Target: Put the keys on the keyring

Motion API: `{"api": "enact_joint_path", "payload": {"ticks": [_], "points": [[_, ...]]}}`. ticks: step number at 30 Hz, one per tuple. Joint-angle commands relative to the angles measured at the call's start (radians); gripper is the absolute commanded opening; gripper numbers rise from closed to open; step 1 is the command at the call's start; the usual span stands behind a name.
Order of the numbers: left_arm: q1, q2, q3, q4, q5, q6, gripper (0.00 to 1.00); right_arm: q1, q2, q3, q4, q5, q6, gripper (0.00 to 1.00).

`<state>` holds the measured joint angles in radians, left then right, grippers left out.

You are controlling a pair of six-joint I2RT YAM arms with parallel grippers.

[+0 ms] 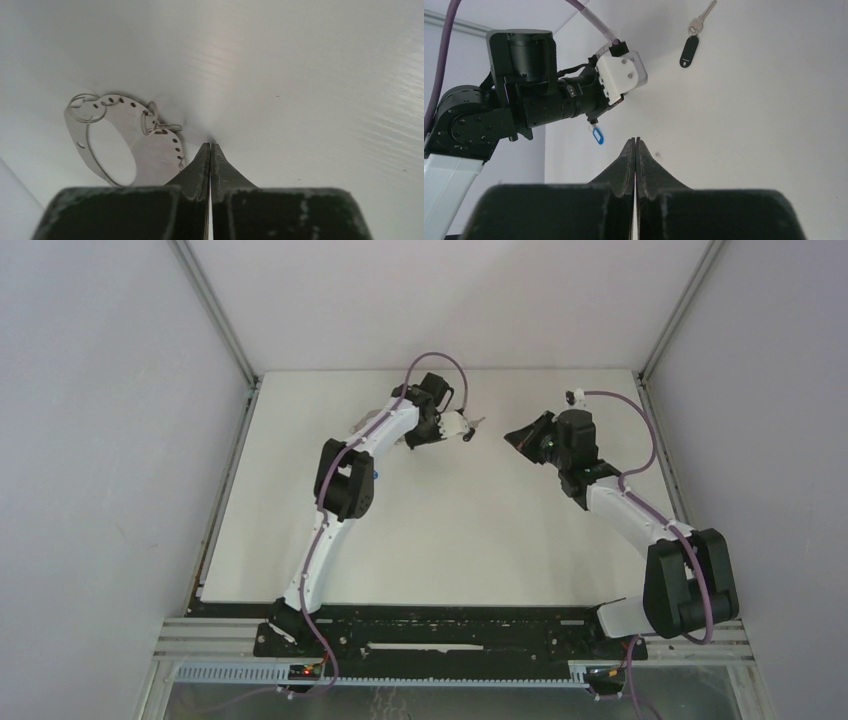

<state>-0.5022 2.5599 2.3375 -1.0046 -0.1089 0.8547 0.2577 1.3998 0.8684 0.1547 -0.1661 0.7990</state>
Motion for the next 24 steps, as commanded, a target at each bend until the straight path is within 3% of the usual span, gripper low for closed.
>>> {"api": "enact_joint_path", "payload": {"ticks": [1,5,9,11,15,17,19,24], "points": [[-0.004,-0.072,-0.052,-0.049,0.116,0.072,0.00,0.001,-0.041,-0.005,0.037,0.009,0.002,0.00],[-0.006,-0.193,-0.181,-0.068,0.225,0.053,0.00,0.001,-0.025,-0.004,0.045,0.014,-0.001,0.00],[0.010,-0.272,-0.212,0.080,0.120,-0.088,0.03,0.006,-0.002,-0.007,0.063,0.016,0.005,0.00],[0.035,-0.256,-0.160,0.182,0.012,-0.183,0.21,0.008,0.002,-0.017,0.084,0.018,0.012,0.03],[0.100,-0.145,0.065,0.186,-0.021,-0.410,0.80,0.024,-0.005,-0.042,0.117,0.029,0.013,0.19],[0.108,-0.124,0.084,0.201,0.005,-0.478,0.92,0.030,-0.010,-0.056,0.132,0.034,0.013,0.24],[0.100,-0.128,0.058,0.227,0.019,-0.525,0.97,0.033,-0.010,-0.069,0.151,0.035,0.016,0.25],[0.088,-0.110,0.017,0.259,0.064,-0.682,1.00,0.035,-0.006,-0.089,0.180,0.031,0.021,0.25]]}}
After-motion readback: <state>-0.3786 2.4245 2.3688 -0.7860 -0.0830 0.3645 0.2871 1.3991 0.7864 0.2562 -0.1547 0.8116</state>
